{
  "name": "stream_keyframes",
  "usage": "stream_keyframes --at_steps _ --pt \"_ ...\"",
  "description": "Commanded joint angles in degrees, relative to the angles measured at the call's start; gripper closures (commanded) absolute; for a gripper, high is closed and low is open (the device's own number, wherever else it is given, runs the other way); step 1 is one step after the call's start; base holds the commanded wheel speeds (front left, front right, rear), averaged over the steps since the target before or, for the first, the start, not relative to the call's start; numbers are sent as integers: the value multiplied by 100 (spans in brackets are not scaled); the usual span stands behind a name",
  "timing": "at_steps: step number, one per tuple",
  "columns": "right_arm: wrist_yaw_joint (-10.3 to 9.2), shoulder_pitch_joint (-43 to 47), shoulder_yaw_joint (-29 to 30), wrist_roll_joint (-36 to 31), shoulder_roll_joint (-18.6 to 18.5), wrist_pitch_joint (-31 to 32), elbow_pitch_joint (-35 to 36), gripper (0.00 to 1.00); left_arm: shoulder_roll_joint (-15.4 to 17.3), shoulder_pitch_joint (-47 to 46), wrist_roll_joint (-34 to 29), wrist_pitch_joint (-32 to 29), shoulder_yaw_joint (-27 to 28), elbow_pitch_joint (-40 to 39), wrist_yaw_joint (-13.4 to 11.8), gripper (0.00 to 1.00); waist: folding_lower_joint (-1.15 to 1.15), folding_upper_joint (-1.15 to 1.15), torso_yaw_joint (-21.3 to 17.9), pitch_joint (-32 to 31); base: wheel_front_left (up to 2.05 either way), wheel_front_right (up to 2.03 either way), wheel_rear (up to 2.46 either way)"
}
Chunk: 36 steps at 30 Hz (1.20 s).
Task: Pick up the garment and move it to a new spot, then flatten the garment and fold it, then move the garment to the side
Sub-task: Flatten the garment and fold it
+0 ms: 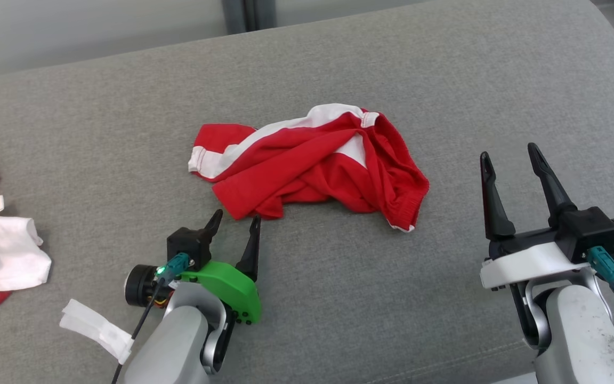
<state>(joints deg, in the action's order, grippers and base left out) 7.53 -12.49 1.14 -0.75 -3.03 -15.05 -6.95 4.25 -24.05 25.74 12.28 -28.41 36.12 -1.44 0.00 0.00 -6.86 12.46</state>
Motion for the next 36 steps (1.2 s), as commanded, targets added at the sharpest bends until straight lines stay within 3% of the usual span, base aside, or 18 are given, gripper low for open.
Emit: stream_keyframes --at_steps 1,4,5,6,7,8,9,14,16,17,28,33,36 --pt "-8 73 31 5 1 -20 29 0 14 -110 79 51 23 70 36 0 0 0 -234 160 0 0 0" --pt "-8 78 97 -3 11 -20 25 0 2 -215 90 126 55 215 58 0 0 0 -280 190 0 0 0" --pt "-8 78 121 4 11 -20 31 0 -1 -249 87 152 75 245 48 6 0 0 -290 196 0 0 0" --pt "-8 79 131 28 12 -20 31 0 -3 -268 90 171 87 263 55 14 0 0 -292 199 0 0 0" --pt "-8 80 150 51 12 -20 31 0 -6 -292 87 204 100 262 66 30 0 0 -289 198 0 0 0" --pt "-8 86 165 65 12 -20 30 0 -8 -304 74 210 107 250 72 37 0 0 -282 195 0 0 0" --pt "-8 96 182 67 12 -20 28 0 -11 -307 58 241 118 221 81 52 0 0 -269 190 0 0 0" --pt "-8 145 243 76 13 -20 -16 0 -22 -178 2 284 144 3 92 61 0 0 -183 143 0 0 0" --pt "-8 151 243 78 12 -20 -33 0 -28 -108 -8 289 147 -88 105 76 0 0 -142 123 0 0 0" --pt "-8 150 238 87 12 -20 -42 0 -24 -92 -53 291 126 -154 110 100 0 0 -125 113 0 0 0" --pt "-8 268 352 66 10 -20 -36 0 150 573 -360 292 -4 -1677 33 100 0 0 86 -22 0 0 0" --pt "-8 298 431 80 11 -20 -33 0 280 1072 -145 -111 30 -2561 -110 100 0 0 147 -72 0 0 0" --pt "-8 257 427 90 10 -20 -49 0 316 1108 74 -367 163 -2705 -171 100 0 0 137 -56 0 0 0"
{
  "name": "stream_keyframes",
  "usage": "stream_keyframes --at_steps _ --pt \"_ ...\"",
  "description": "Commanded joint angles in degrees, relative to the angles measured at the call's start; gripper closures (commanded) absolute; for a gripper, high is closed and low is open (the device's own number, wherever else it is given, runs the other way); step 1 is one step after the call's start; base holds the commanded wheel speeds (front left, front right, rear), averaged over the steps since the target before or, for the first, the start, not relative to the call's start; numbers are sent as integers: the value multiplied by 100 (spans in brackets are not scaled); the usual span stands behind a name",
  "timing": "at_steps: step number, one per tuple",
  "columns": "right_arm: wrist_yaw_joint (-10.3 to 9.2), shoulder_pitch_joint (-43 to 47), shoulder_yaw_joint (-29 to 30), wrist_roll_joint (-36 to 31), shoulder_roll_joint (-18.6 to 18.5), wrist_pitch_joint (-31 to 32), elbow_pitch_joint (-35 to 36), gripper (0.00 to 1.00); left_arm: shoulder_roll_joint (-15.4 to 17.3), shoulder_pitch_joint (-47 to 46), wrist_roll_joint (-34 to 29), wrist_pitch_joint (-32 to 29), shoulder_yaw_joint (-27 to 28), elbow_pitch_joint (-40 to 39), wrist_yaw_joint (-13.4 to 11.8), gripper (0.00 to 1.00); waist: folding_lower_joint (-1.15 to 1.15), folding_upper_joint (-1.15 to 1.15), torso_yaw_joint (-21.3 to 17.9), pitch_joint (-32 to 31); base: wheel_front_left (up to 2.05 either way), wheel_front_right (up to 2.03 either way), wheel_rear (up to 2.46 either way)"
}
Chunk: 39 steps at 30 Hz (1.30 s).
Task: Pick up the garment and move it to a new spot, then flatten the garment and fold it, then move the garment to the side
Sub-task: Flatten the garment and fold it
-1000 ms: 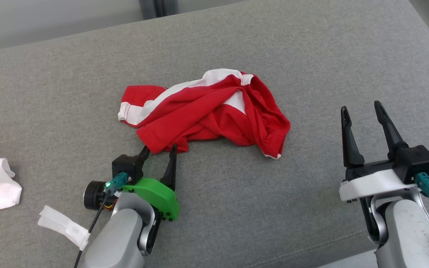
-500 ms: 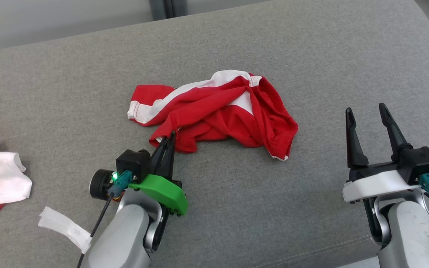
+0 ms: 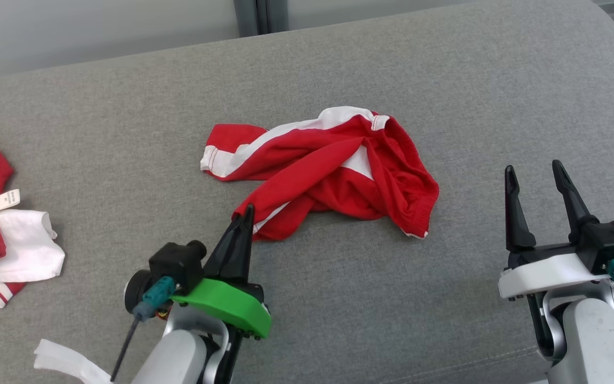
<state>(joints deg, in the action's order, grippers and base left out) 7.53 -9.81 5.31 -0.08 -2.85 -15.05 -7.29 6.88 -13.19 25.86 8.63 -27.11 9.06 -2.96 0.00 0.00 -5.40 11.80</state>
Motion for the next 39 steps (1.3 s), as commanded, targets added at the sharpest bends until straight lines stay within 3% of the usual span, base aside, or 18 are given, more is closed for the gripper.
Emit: stream_keyframes --at_steps 1,9,18,21,30,39 --pt "-8 -43 -8 36 -7 -20 -11 0 22 -19 208 -118 108 69 -31 100 0 0 -23 30 0 0 0" --pt "-8 -265 -219 164 -8 -20 -47 0 28 -1022 513 -446 509 1712 -23 100 0 0 -320 344 0 0 0" --pt "-8 -324 -238 182 -8 -20 -124 0 4 -1764 608 -159 701 3034 10 100 0 0 -472 430 0 0 0" --pt "-8 -265 -199 153 -7 -20 -140 0 -21 -1830 582 79 686 3264 66 0 0 0 -433 384 0 0 0" --pt "-8 -83 -194 83 -7 -20 -227 0 -61 -1527 515 426 500 3270 309 0 0 0 -159 138 0 0 0" --pt "-8 136 -167 36 -8 -20 -89 0 7 -727 346 657 640 2142 201 0 0 0 126 -225 0 0 0"
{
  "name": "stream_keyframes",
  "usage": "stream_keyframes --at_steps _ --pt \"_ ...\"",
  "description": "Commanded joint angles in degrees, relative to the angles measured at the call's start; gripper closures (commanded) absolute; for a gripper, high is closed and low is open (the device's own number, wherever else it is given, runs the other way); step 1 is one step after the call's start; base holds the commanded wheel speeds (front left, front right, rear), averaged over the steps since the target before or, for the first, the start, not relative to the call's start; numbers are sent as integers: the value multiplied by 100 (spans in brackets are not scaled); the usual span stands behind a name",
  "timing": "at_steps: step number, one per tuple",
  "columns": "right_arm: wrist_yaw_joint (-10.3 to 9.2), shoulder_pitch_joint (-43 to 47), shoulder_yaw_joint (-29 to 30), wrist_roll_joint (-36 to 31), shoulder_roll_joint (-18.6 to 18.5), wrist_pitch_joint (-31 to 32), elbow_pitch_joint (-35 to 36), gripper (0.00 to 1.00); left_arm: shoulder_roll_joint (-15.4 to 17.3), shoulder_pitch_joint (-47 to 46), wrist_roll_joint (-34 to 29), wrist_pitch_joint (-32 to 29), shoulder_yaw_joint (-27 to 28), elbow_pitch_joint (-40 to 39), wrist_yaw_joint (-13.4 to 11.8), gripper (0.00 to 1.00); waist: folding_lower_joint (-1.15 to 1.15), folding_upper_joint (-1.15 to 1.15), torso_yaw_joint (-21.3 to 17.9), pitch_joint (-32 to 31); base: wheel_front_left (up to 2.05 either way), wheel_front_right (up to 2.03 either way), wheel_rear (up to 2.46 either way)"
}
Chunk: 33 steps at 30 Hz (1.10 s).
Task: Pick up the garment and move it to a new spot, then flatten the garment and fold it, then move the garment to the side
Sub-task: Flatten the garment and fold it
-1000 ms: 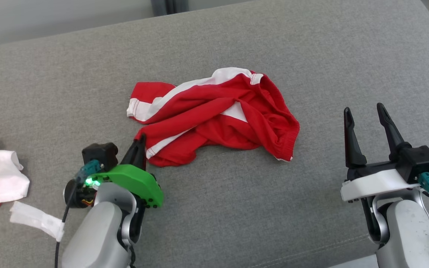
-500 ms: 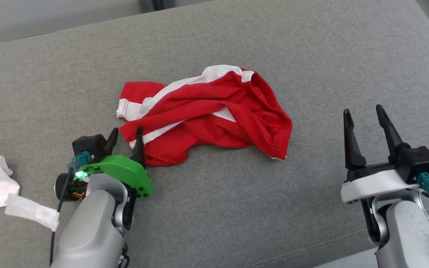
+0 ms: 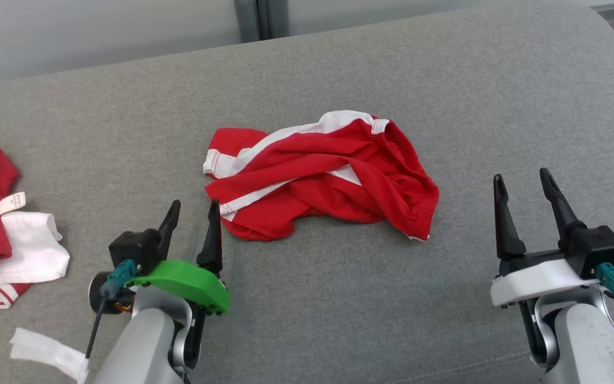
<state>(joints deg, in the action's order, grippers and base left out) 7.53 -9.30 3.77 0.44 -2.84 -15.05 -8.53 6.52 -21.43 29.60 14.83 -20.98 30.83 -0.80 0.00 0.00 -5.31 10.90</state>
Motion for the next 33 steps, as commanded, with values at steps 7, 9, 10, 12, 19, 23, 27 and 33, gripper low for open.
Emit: stream_keyframes --at_steps 7,9,10,12,19,23,27,33 --pt "-8 292 -134 -49 -11 -20 46 0 -97 882 -483 37 586 -1136 -58 0 0 0 298 -455 0 0 0" --pt "-8 384 -230 -5 -10 -20 -8 0 -183 1230 -729 39 823 -1405 -37 0 0 0 350 -589 0 0 0" --pt "-8 410 -269 12 -10 -20 -29 0 -215 1349 -807 39 895 -1475 -27 0 0 0 361 -634 0 0 0" --pt "-8 468 -355 91 -10 -19 -94 0 -276 1545 -904 39 1001 -1565 -18 0 0 0 376 -707 0 0 0" --pt "-8 553 -376 246 -6 -20 -252 0 -348 1955 -1077 40 1187 -1746 74 0 0 0 438 -842 0 0 0" --pt "-8 542 -456 235 -16 -20 -298 0 -361 2012 -930 40 1137 -1785 14 0 0 0 473 -849 0 0 0" --pt "-8 514 -508 220 -14 -20 -318 0 -360 2017 -869 40 1068 -1821 -77 0 0 0 493 -834 0 0 0" --pt "-8 491 -539 232 -13 -20 -332 0 -359 1988 -898 40 1059 -1834 -130 0 0 0 497 -817 0 0 0"
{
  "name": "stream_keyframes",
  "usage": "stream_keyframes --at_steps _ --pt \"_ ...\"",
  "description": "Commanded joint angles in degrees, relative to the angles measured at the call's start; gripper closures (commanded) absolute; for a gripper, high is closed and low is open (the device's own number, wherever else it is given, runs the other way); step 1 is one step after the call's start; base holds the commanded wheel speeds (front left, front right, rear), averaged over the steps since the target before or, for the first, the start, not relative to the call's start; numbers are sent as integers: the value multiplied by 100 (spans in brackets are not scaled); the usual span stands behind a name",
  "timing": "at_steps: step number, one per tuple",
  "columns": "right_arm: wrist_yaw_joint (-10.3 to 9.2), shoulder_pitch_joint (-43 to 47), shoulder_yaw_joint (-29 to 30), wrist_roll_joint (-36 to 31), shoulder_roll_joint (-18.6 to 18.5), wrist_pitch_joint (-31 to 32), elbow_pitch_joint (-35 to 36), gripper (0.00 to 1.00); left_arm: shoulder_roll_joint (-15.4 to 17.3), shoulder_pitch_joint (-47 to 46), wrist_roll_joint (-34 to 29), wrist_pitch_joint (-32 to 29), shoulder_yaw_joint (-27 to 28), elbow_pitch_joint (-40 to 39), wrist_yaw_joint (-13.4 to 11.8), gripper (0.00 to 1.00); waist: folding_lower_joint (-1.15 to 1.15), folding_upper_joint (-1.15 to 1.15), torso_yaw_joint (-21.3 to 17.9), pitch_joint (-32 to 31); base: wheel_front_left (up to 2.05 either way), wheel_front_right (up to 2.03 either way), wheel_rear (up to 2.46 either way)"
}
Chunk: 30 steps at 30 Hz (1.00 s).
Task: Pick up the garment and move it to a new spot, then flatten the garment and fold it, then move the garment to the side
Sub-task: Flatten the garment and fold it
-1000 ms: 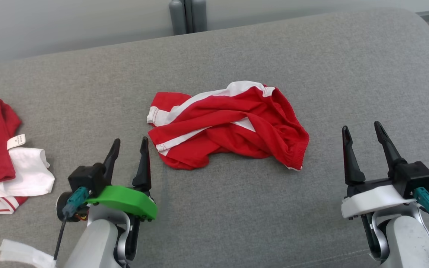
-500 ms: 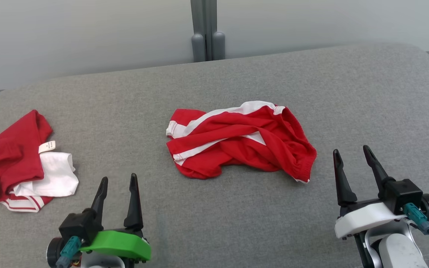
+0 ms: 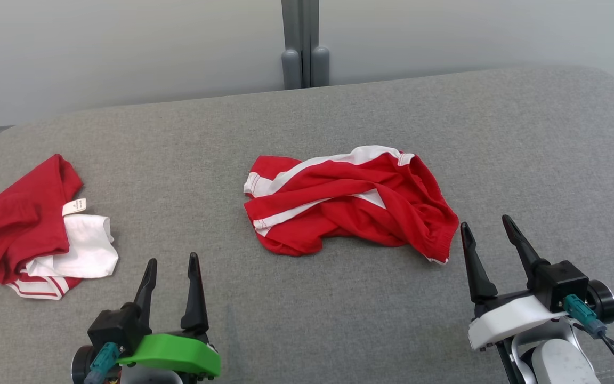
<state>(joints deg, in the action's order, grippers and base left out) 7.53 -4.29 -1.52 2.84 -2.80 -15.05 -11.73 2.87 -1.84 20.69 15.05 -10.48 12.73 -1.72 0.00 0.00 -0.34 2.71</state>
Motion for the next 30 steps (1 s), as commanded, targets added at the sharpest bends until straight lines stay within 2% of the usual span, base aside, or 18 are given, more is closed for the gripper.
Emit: stream_keyframes --at_steps 1,10,14,24,25,26,28,29,30 --pt "-8 -12 -6 -13 -18 -20 -14 0 6 29 -4 18 1 -28 -35 0 0 0 -2 6 0 0 0" --pt "-8 0 54 -166 -17 -20 -203 0 5 -45 26 18 -48 39 -38 0 0 0 7 97 0 0 0" --pt "-8 -76 -42 -643 -15 -20 -670 0 6 -160 34 18 -147 41 -56 0 0 0 104 281 0 0 0" --pt "-8 -518 -31 -1216 -17 -20 -1557 0 7 -325 44 19 -205 85 -79 0 0 0 368 635 0 0 0" --pt "-8 -563 -43 -1264 -17 -20 -1634 8 7 -338 47 19 -209 98 -84 0 0 0 381 654 0 0 0" --pt "-8 -592 -49 -1318 -16 -20 -1708 50 7 -344 46 19 -212 116 -84 0 0 0 390 670 0 0 0" --pt "-8 -674 -14 -1287 -21 -20 -1809 76 7 -368 37 19 -246 176 -49 0 0 0 397 703 0 0 0" --pt "-8 -714 -7 -1227 -20 -20 -1840 100 7 -391 28 19 -281 214 -22 0 0 0 393 721 0 0 0" --pt "-8 -753 -12 -1181 -17 -20 -1874 100 7 -441 22 19 -339 293 34 0 0 0 380 743 0 0 0"
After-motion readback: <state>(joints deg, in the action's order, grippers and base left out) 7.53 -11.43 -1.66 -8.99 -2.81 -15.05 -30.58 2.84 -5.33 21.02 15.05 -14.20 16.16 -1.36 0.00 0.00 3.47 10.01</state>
